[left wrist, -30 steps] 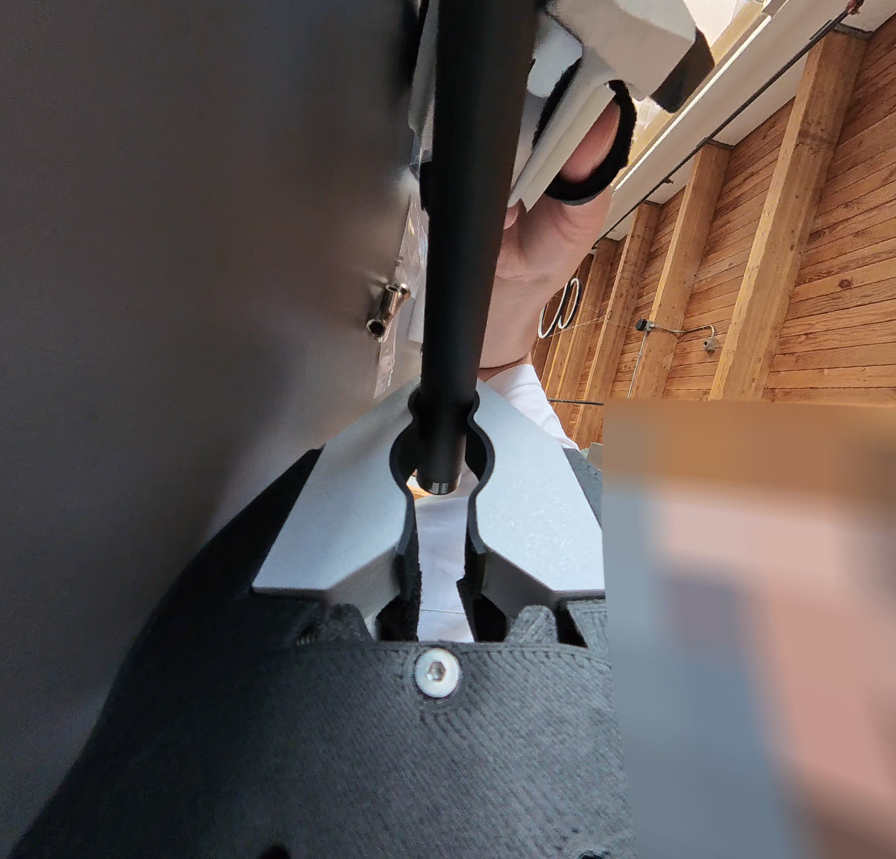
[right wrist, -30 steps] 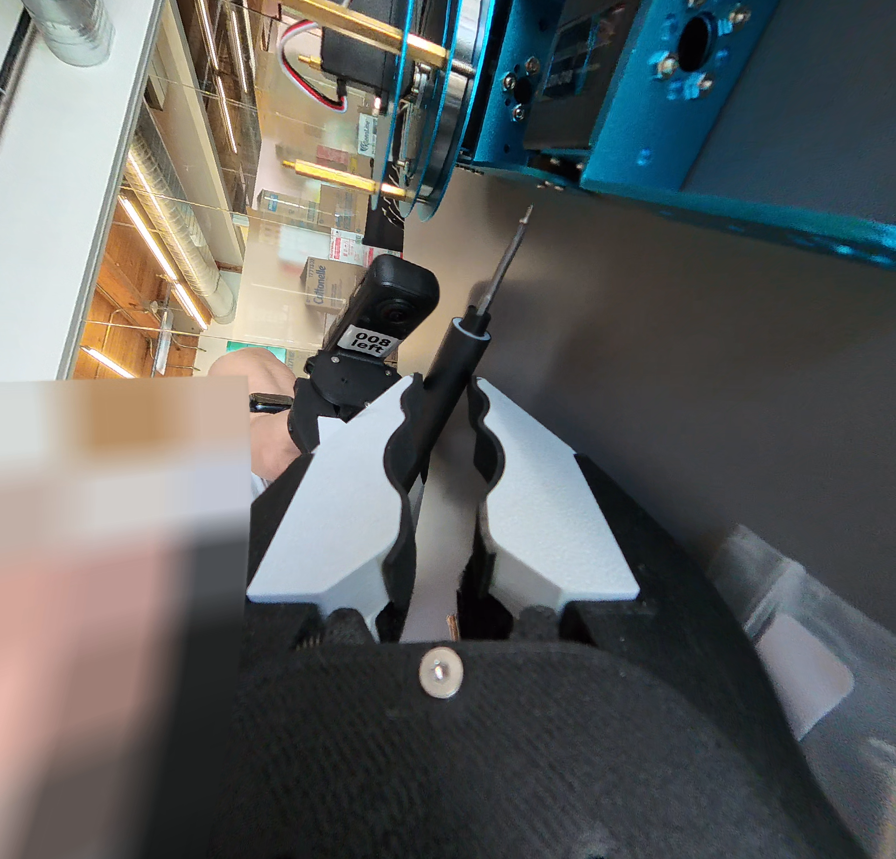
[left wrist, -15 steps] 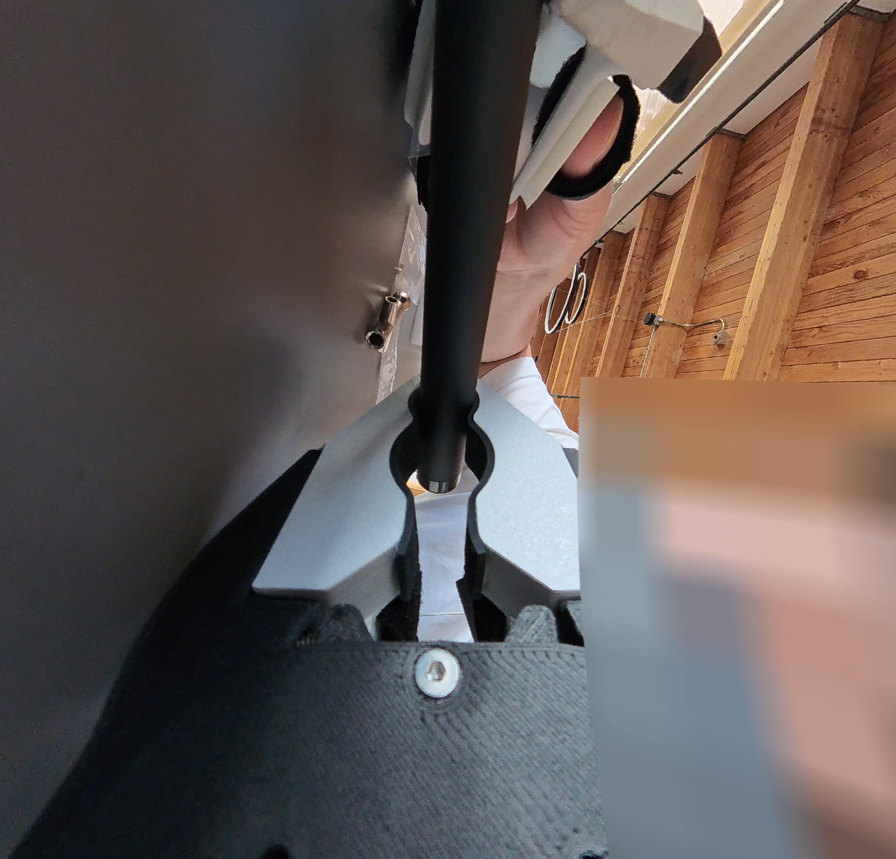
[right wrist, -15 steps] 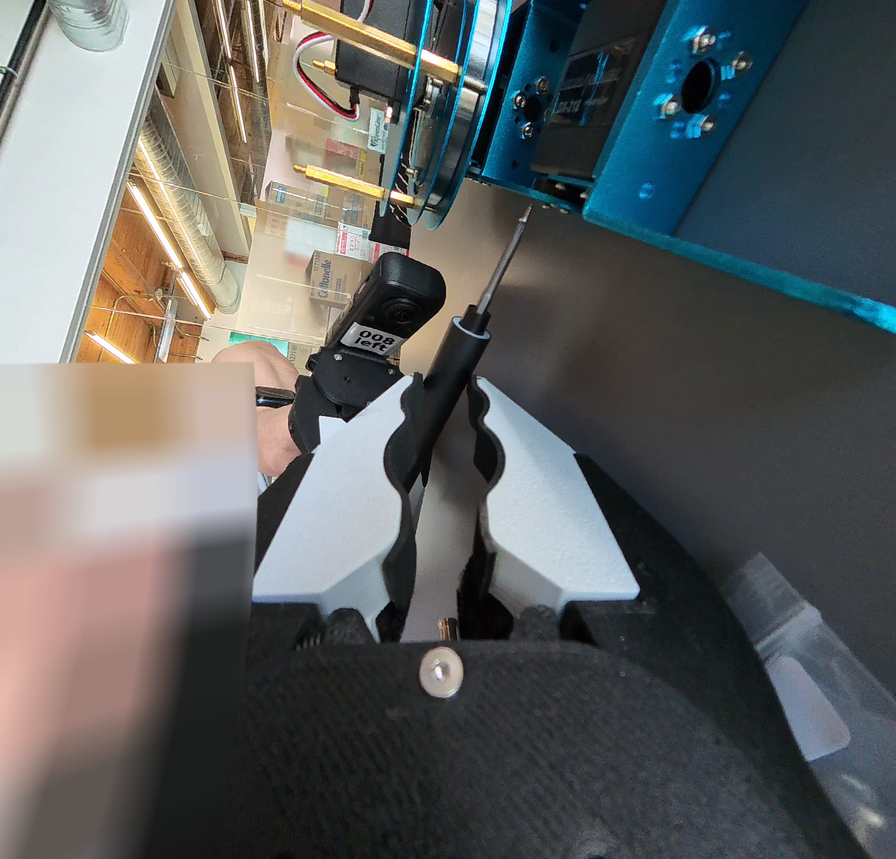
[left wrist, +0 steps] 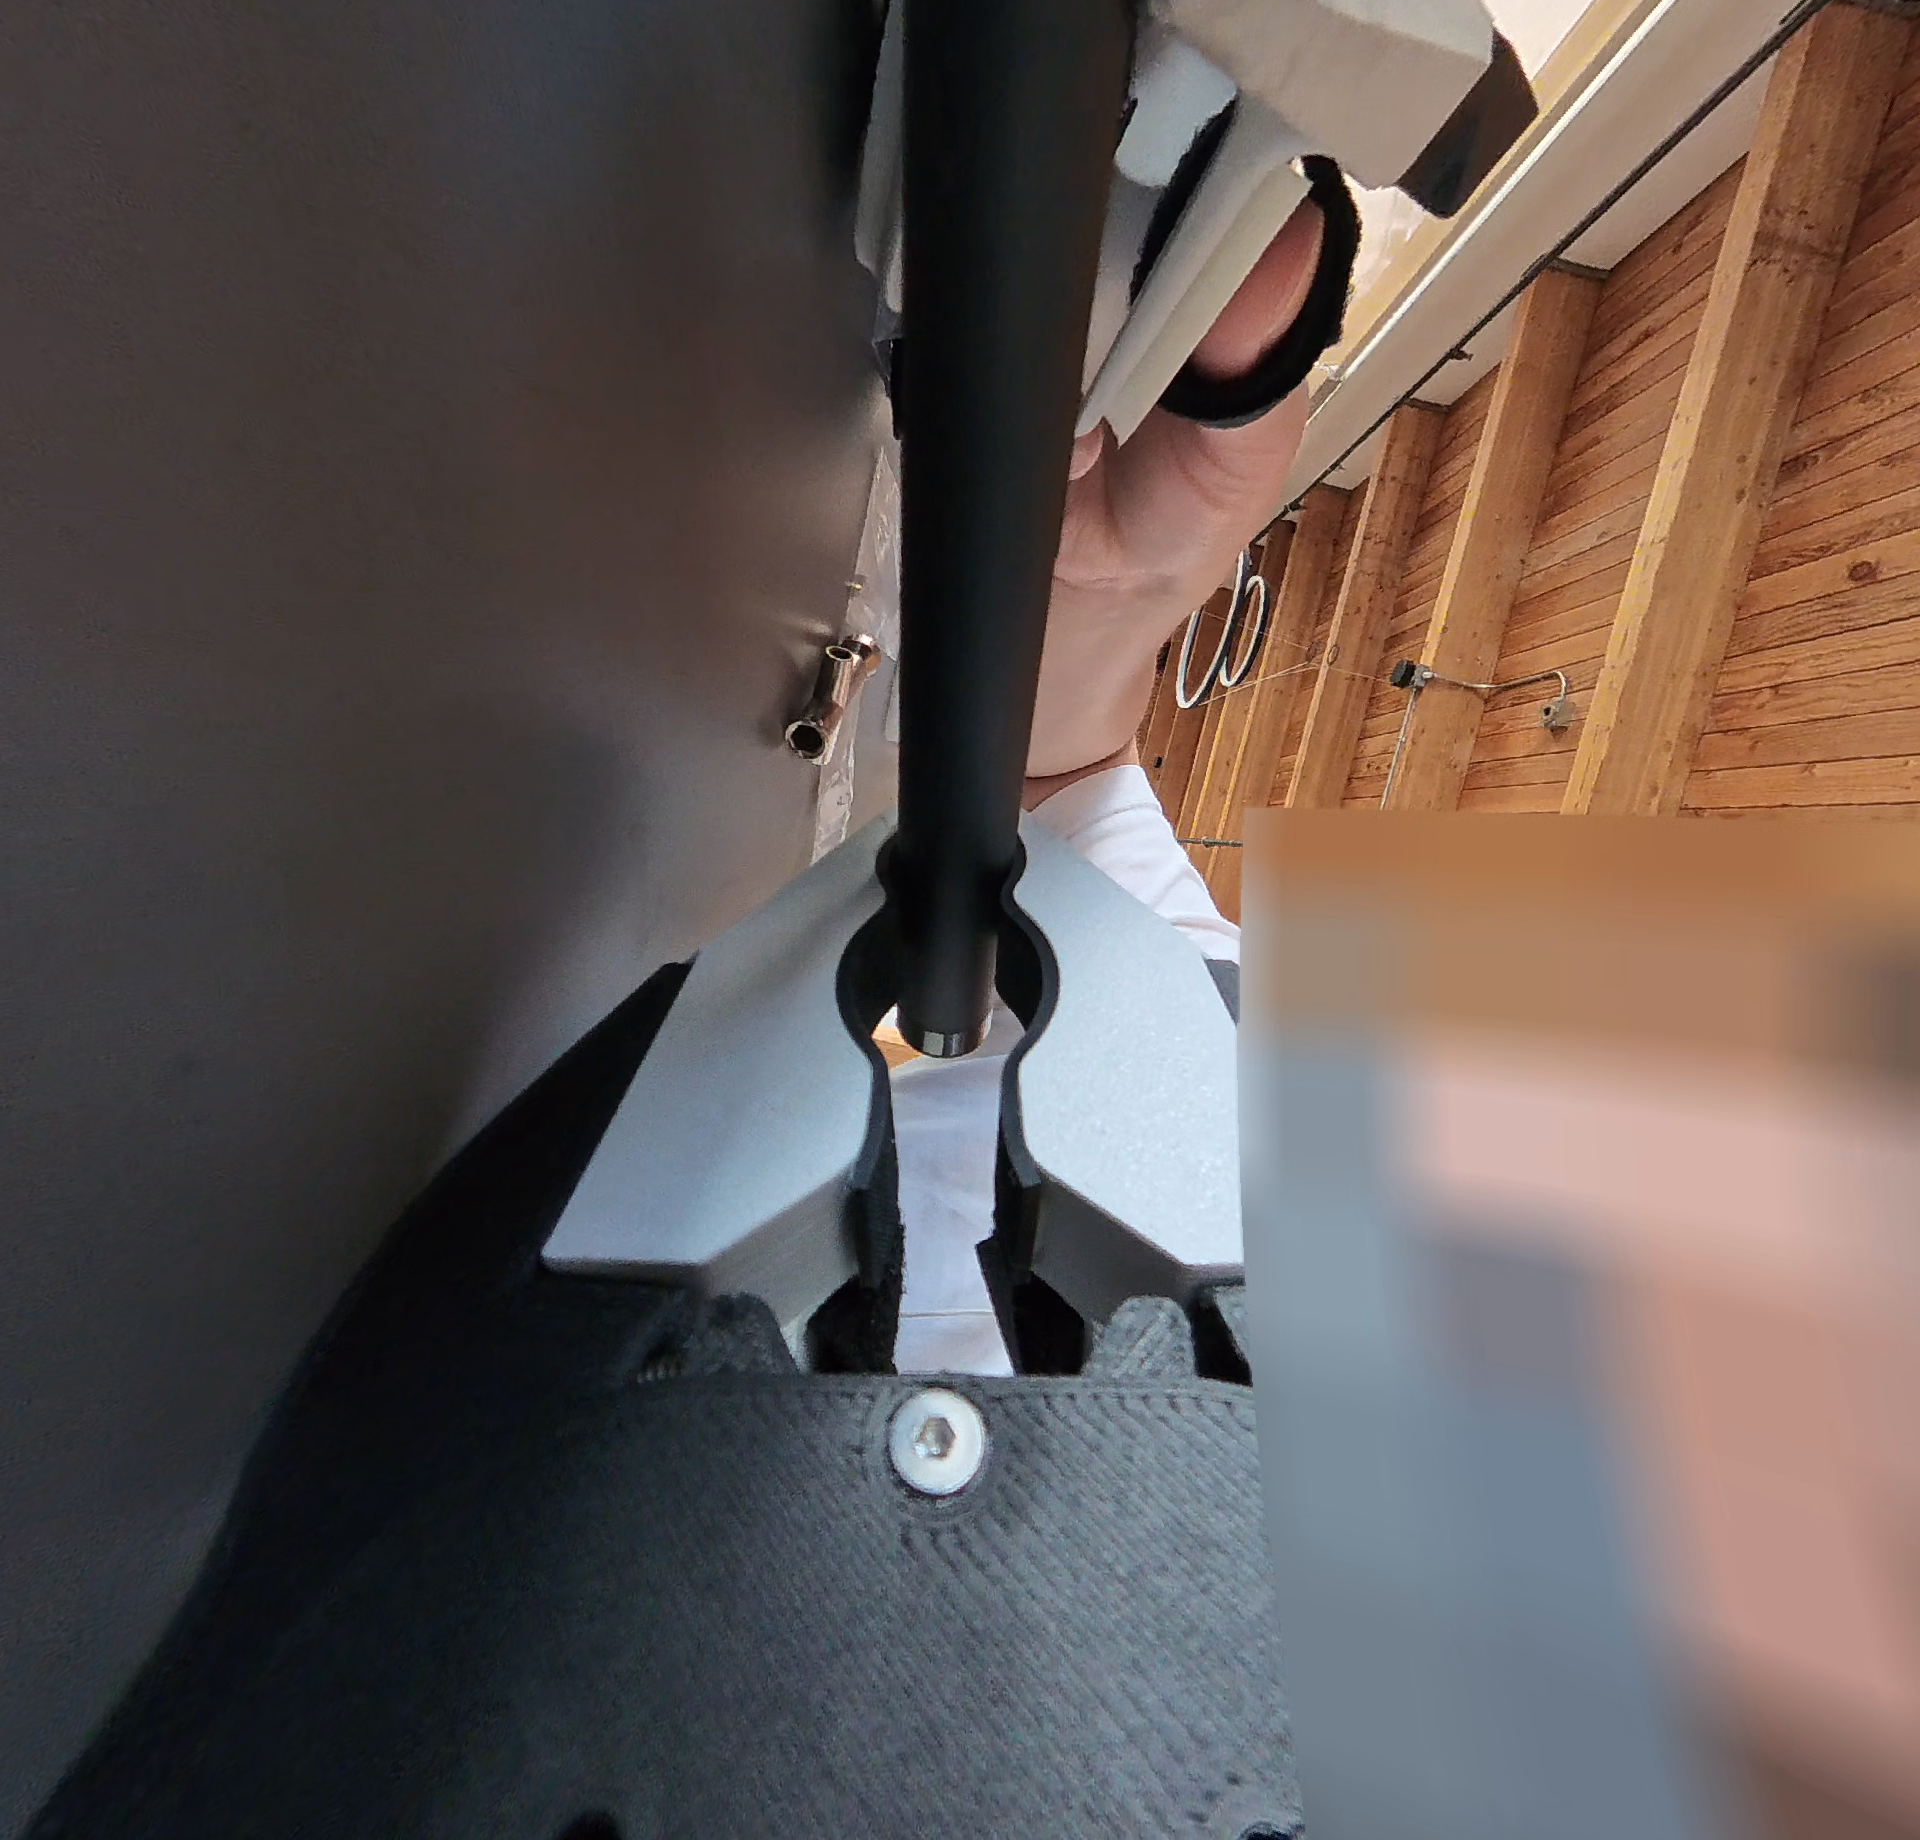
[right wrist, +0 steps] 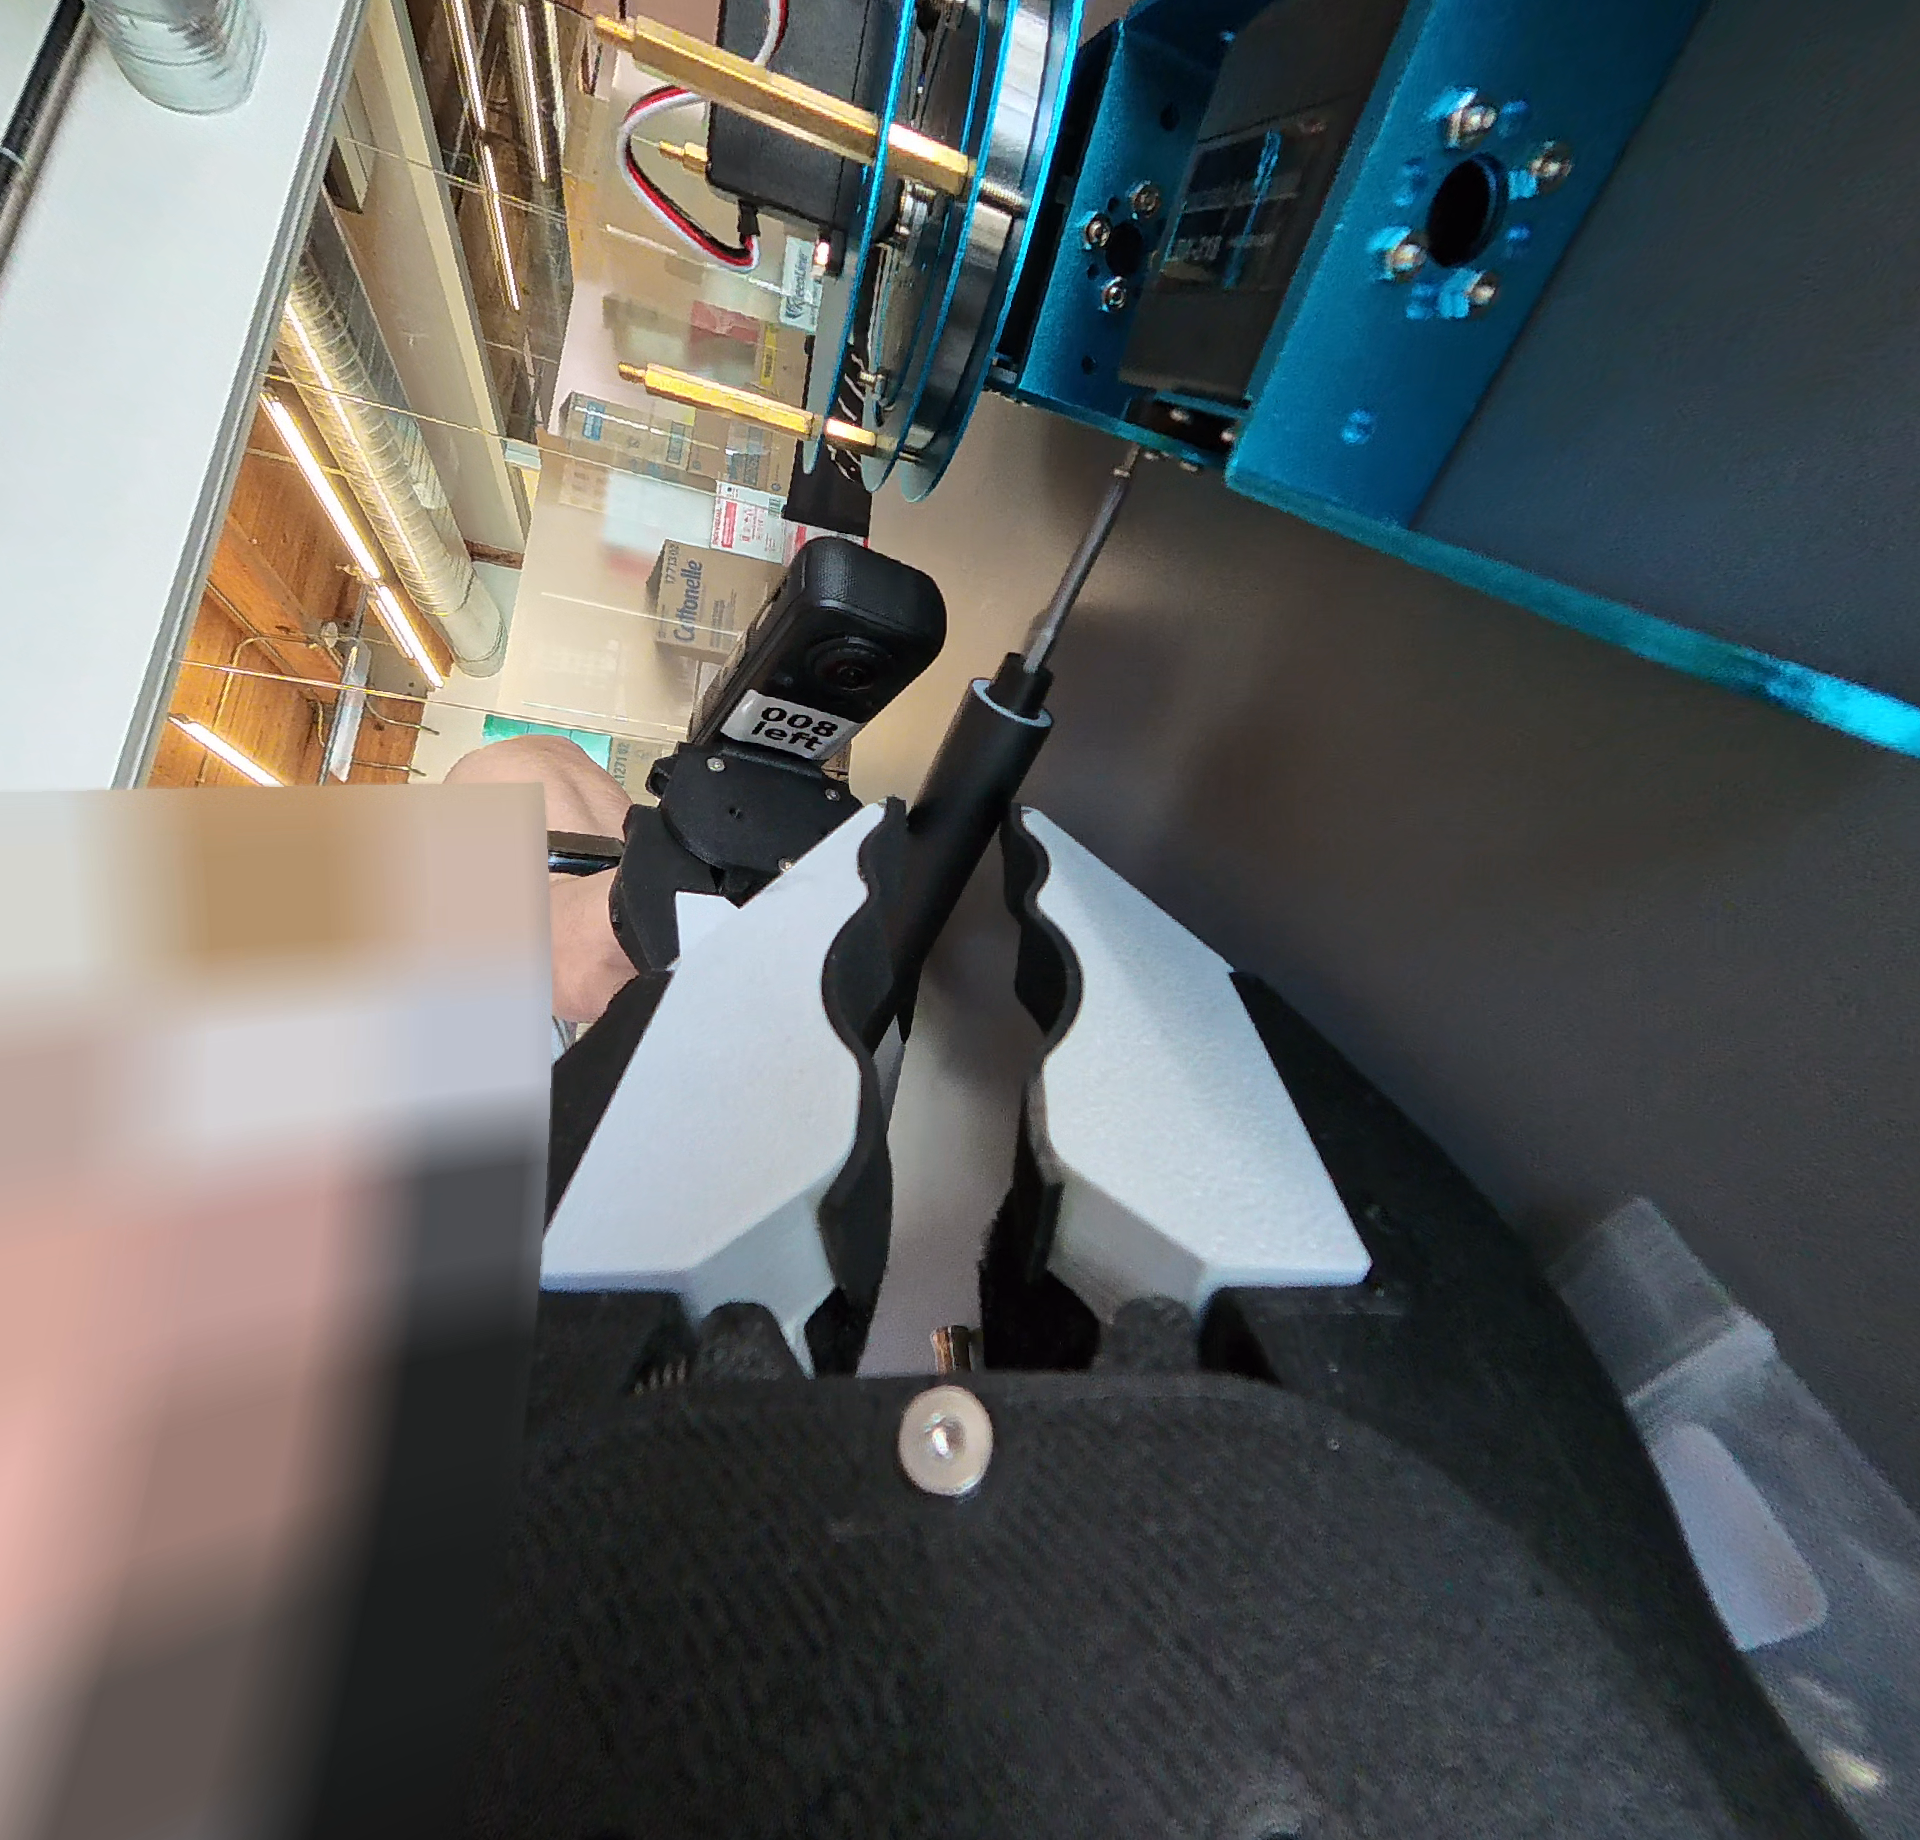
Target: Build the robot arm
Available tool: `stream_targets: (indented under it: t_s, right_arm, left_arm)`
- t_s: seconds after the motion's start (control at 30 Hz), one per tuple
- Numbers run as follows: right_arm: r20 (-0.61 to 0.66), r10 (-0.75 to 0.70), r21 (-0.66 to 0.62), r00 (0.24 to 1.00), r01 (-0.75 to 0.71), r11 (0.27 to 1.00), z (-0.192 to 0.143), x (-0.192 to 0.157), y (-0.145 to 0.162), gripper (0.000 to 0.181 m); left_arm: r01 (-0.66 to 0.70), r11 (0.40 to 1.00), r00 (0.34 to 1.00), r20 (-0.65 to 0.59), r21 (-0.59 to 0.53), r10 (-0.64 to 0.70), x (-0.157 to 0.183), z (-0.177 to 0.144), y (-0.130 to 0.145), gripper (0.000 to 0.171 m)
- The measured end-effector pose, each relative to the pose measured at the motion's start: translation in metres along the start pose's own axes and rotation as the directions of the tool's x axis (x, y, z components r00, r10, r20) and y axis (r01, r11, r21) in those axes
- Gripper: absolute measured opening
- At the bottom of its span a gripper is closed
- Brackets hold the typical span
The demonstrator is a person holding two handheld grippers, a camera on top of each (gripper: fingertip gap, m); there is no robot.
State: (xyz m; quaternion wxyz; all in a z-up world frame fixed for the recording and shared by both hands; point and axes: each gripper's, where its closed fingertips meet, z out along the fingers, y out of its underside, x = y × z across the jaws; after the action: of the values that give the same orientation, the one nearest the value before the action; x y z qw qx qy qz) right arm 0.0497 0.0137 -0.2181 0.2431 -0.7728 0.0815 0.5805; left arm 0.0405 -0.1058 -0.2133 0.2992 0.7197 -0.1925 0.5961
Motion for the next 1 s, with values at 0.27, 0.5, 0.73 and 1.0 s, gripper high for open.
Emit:
stream_targets:
  t_s: [0.27,0.5,0.73,1.0]
  right_arm:
    - [0.0,-0.002,0.001,1.0,0.002,1.0,-0.0002,0.0003,-0.0007,0.018]
    - [0.01,0.015,0.0,1.0,-0.015,1.0,-0.0004,0.0006,-0.0023,0.018]
    - [0.015,0.066,-0.004,0.998,-0.066,0.998,-0.0004,0.0015,-0.0033,0.019]
    - [0.028,0.056,0.018,0.998,-0.057,0.998,-0.0016,0.0004,-0.0045,0.019]
  left_arm:
    - [0.0,1.0,1.0,-0.002,0.002,0.0,0.0006,0.0,-0.0019,0.008]
    - [-0.005,1.0,1.0,0.0,0.003,0.005,0.0008,0.0,-0.0041,0.008]
    - [0.006,1.0,1.0,0.004,0.001,-0.006,0.0008,0.0005,-0.0061,0.009]
    - [-0.005,1.0,1.0,-0.008,-0.006,0.005,0.0026,0.0016,-0.0081,0.008]
